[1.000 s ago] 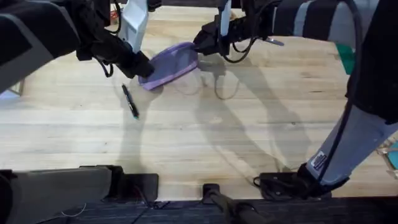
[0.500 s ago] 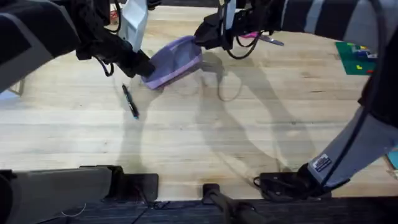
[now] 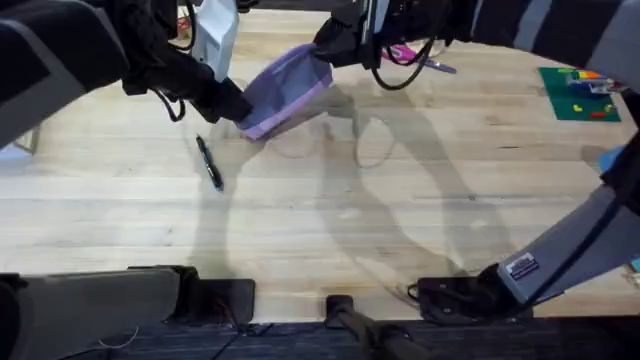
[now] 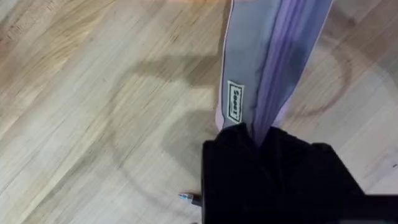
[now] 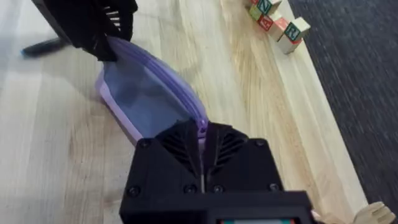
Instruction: Unzip the bag, pick up the pens from the table one at a time and place them inside, then zip the bag closed.
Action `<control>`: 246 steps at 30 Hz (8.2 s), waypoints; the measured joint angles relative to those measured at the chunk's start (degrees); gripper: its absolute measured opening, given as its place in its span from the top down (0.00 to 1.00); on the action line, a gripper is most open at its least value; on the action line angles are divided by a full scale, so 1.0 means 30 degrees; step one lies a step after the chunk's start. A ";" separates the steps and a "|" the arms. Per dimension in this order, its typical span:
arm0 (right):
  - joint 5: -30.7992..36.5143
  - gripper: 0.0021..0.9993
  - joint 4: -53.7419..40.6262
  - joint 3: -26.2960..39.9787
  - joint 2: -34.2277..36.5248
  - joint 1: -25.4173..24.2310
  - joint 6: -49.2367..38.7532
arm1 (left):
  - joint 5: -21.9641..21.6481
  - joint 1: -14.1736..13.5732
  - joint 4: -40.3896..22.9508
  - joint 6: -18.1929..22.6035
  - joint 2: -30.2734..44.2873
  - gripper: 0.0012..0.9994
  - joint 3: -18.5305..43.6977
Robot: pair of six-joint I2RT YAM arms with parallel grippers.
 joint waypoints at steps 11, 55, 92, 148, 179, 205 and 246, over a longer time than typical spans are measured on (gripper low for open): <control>-0.0411 0.97 -0.0162 -0.0073 -0.1016 0.0000 0.0000 | 0.0330 -0.0015 0.0073 0.0000 0.0000 0.96 0.0066; -0.4032 0.68 0.0063 0.0255 -0.5077 -0.0656 0.0056 | -0.1020 0.0109 -0.0519 0.0007 -0.0262 0.96 0.0015; 0.5878 0.00 -0.9969 0.0255 -0.4060 -0.0663 0.0080 | -0.1020 0.0109 -0.0517 0.0007 -0.0262 0.96 0.0015; 0.3793 0.97 -0.6229 0.0255 0.0788 0.0830 0.0095 | -0.1020 0.0109 -0.0495 0.0007 -0.0263 0.96 0.0015; 0.3424 0.97 -0.6549 0.1443 0.0336 0.3080 0.1246 | -0.1879 0.0272 -0.0466 0.0009 -0.0262 0.96 0.0015; 0.7664 0.97 -0.7977 0.3013 0.0336 0.5273 0.4833 | -0.2394 0.0510 -0.0437 0.0015 -0.0262 0.96 0.0015; 1.2783 0.97 -0.7835 0.3758 0.0934 0.9019 0.5450 | -0.2114 0.0648 -0.0722 0.0022 -0.0372 0.96 0.0015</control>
